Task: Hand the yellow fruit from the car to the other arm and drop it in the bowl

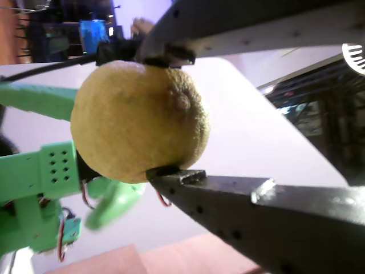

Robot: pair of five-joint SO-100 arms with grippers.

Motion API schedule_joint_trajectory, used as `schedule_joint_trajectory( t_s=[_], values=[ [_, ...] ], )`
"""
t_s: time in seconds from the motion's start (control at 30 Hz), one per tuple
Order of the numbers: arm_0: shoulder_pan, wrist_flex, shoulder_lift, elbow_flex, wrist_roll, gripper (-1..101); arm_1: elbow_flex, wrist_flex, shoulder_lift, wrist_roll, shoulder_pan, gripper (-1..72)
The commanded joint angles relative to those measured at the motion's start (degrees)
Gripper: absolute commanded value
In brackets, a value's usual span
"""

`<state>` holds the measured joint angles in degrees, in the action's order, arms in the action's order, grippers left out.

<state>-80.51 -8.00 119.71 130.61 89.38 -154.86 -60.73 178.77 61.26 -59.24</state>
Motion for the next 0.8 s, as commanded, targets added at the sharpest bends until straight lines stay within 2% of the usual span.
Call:
schedule_joint_trajectory(
  t_s=[0.0,0.13,0.33,0.77],
  values=[
    [-0.53,3.25,0.09,-0.79,0.79,0,1.85,4.83,-2.90,0.88,0.26,39.0],
    [-0.44,5.89,-0.18,-0.79,0.79,0,2.72,10.55,-7.21,0.88,1.14,38.4],
    [-0.44,6.59,-0.88,-0.79,0.79,0,3.96,15.64,-11.43,0.88,2.29,38.3],
    [-0.44,6.59,-1.67,-0.79,0.79,0,1.85,19.16,-10.81,0.79,5.62,35.1]
  ],
)
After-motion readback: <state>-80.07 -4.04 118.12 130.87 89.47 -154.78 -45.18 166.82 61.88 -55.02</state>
